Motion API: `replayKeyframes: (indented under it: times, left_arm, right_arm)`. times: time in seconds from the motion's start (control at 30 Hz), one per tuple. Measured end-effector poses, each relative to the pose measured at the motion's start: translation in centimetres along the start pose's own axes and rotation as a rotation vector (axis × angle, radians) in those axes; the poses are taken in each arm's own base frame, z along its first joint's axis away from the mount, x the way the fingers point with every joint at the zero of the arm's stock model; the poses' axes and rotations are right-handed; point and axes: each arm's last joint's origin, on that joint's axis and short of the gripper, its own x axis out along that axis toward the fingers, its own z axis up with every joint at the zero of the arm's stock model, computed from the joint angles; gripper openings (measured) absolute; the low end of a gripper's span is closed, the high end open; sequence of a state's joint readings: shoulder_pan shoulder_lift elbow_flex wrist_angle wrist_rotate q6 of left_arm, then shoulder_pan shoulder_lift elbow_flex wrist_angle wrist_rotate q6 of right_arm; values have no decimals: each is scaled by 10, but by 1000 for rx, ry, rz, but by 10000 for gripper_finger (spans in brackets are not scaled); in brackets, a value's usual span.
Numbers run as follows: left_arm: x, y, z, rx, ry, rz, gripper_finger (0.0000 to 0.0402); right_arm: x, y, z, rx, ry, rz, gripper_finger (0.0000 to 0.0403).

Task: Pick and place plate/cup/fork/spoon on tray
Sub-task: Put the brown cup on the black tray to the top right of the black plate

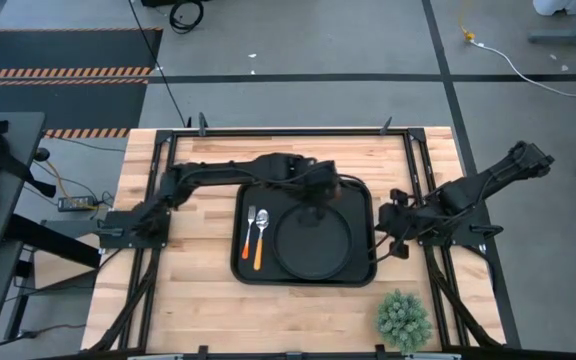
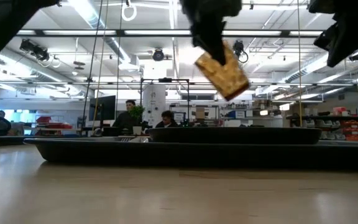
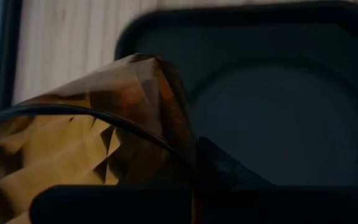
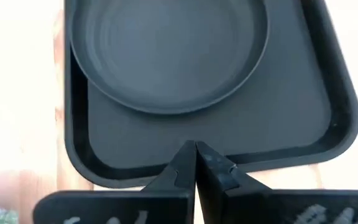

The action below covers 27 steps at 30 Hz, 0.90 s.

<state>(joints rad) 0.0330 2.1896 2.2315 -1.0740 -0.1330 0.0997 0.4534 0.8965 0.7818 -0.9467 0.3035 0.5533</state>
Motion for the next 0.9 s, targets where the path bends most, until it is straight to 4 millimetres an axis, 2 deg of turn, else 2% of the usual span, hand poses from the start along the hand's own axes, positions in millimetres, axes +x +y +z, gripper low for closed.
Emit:
replayKeyframes:
  times: [0.2, 0.47, 0.6, 0.77, 0.9]
  left_arm:
    - [14, 0, 19, 101, -96, 15, 14]
    - [41, 9, 23, 123, -136, 43, 14]
    - [42, 10, 22, 156, -126, 48, 14]
    - [47, 14, 2, 166, 89, 95, 14]
    - [45, 23, -16, 97, 263, 120, 14]
  right_arm:
    - [-12, -7, 0, -45, -102, -30, 11]
    - [-15, -8, 3, -102, -166, -55, 11]
    - [-14, -4, 8, -145, -208, -39, 11]
    - [-13, -1, 12, -174, -229, -30, 11]
    - [-11, -1, 12, -180, -216, -36, 11]
